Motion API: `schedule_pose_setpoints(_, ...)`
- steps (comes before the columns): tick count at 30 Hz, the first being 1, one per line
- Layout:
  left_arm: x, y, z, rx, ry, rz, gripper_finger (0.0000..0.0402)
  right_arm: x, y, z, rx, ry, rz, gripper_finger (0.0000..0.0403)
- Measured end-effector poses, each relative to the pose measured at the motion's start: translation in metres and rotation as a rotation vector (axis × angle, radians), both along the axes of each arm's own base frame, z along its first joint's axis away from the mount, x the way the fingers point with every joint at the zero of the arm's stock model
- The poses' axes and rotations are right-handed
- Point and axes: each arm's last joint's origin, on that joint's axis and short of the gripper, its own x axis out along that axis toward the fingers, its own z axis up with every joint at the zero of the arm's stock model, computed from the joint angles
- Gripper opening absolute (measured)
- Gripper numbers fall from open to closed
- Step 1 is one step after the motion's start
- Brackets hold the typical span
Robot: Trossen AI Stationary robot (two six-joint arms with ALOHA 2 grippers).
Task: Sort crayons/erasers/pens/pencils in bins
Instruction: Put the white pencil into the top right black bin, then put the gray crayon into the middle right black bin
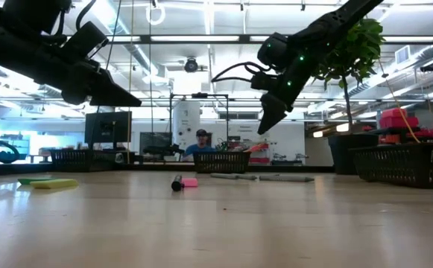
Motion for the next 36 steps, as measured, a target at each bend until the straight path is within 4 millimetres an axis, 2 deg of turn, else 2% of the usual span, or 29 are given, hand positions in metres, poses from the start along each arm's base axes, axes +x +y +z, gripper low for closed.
schedule_pose_setpoints(7,0.0,0.0,0.0,-0.001,0.002,0.001,0.0026,0.002,0.003,0.0,0.027,-0.026,-0.004,0.0115)
schedule_pose_setpoints(11,0.0,0.0,-0.001,0.0,0.006,0.001,0.0022,0.007,0.011,0.0,0.068,-0.054,-0.006,0.0119)
schedule_pose_setpoints(14,0.0,0.0,-0.001,0.002,0.015,0.0,0.0016,0.016,0.029,0.0,0.152,-0.111,0.043,0.0119)
schedule_pose_setpoints(16,0.0,0.0,-0.001,0.001,0.014,0.001,0.0014,0.024,0.048,-0.001,0.183,-0.124,0.084,0.0119)
schedule_pose_setpoints(20,0.0,0.0,-0.001,0.001,0.014,0.001,0.0015,0.035,0.084,-0.002,0.146,-0.121,0.093,0.0119)
schedule_pose_setpoints(25,-0.001,0.0,-0.003,-0.018,0.019,0.008,0.0026,0.036,0.118,-0.02,0.058,-0.174,-0.01,0.0119)
schedule_pose_setpoints(30,-0.003,0.001,-0.007,-0.06,0.044,0.026,0.0028,0.022,0.13,-0.05,0.091,-0.271,-0.148,0.0119)
schedule_pose_setpoints(36,-0.007,0.001,-0.016,-0.15,0.101,0.04,0.0018,0.013,0.143,-0.065,0.071,-0.392,-0.182,0.0119)
